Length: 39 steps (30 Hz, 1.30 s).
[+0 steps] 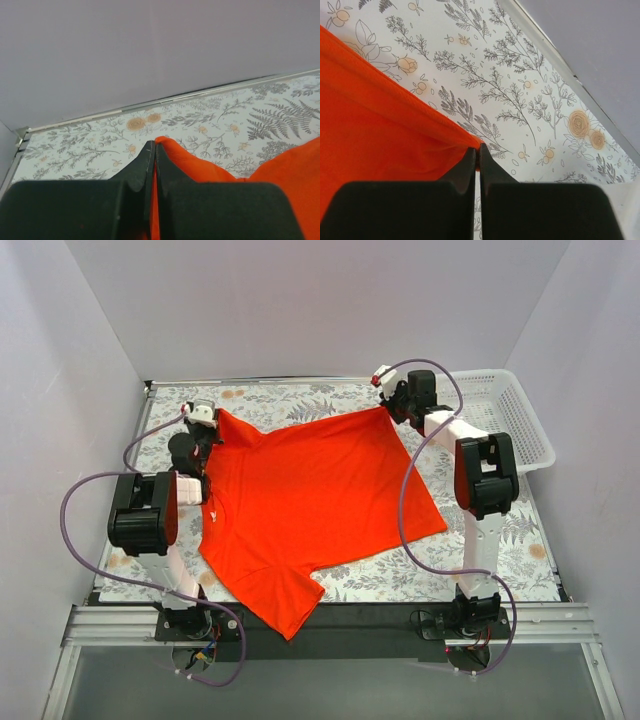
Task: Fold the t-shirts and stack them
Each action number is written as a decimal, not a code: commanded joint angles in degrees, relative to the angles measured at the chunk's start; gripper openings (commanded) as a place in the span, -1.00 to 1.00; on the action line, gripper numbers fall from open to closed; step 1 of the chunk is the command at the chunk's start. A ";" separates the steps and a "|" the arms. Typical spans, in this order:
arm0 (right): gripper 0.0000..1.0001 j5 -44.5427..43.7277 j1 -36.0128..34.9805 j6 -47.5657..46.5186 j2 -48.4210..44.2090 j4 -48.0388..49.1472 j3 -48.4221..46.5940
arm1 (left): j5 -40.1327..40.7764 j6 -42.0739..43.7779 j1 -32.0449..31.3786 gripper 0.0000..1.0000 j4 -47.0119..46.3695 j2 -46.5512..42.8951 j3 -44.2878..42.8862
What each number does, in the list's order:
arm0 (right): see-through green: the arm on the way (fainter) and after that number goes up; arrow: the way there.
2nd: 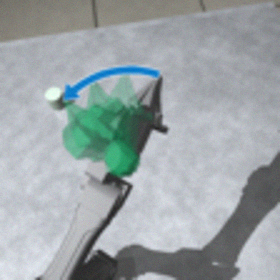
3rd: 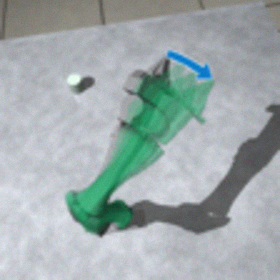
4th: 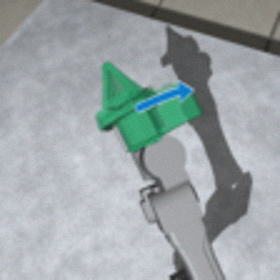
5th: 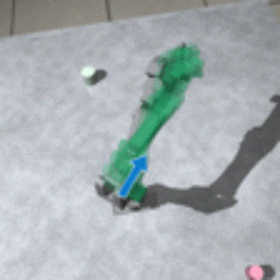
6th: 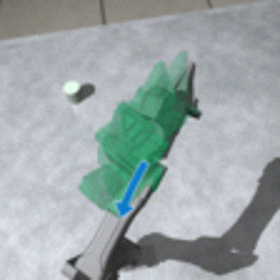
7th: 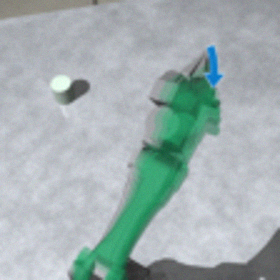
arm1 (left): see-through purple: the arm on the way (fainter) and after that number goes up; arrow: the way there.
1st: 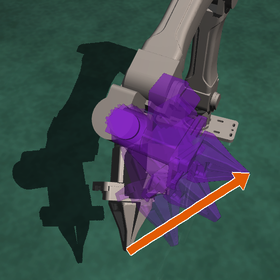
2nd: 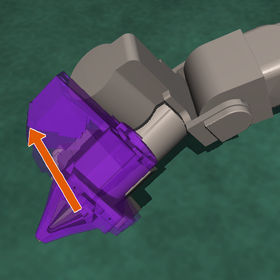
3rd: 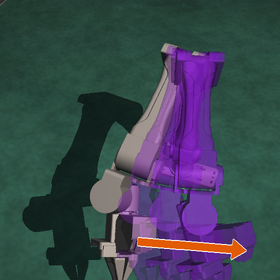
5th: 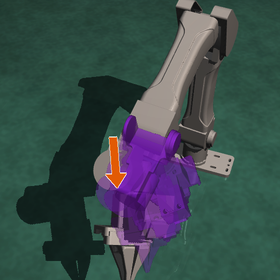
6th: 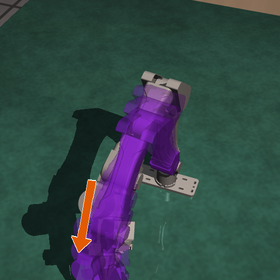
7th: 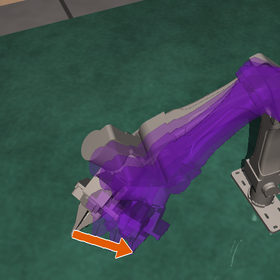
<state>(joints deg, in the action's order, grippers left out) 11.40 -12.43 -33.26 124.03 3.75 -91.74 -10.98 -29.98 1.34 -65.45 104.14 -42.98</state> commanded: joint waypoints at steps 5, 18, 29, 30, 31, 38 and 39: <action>-0.97 2.31 1.00 0.29 -6.95 4.43 3.76 | -1.59 0.01 0.15 -1.00 -4.60 -7.72 6.15; -0.97 2.40 1.79 -0.23 -7.84 5.31 7.28 | -2.90 -1.49 0.24 -1.00 -3.11 -17.12 13.18; -0.97 3.19 1.79 1.44 -5.46 5.30 5.00 | -4.22 -1.84 0.24 -1.00 1.20 -23.01 15.91; -0.97 3.19 1.70 1.53 -5.46 5.30 4.82 | -4.66 -1.84 0.24 -1.00 1.55 -23.36 16.00; -0.97 3.02 1.70 1.53 -5.29 5.30 4.47 | -4.75 -1.84 0.24 -1.00 1.99 -23.71 16.35; -0.97 1.79 1.70 1.61 -4.76 5.22 4.29 | -5.28 -1.84 0.24 -1.00 4.80 -27.40 18.37; -0.97 1.70 1.70 1.53 -4.76 5.22 4.38 | -5.36 -1.93 0.24 -1.00 5.07 -27.93 18.63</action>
<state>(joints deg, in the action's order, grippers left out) 13.63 -10.94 -32.12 118.80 6.63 -85.08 -15.59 -31.99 1.39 -61.98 79.42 -25.23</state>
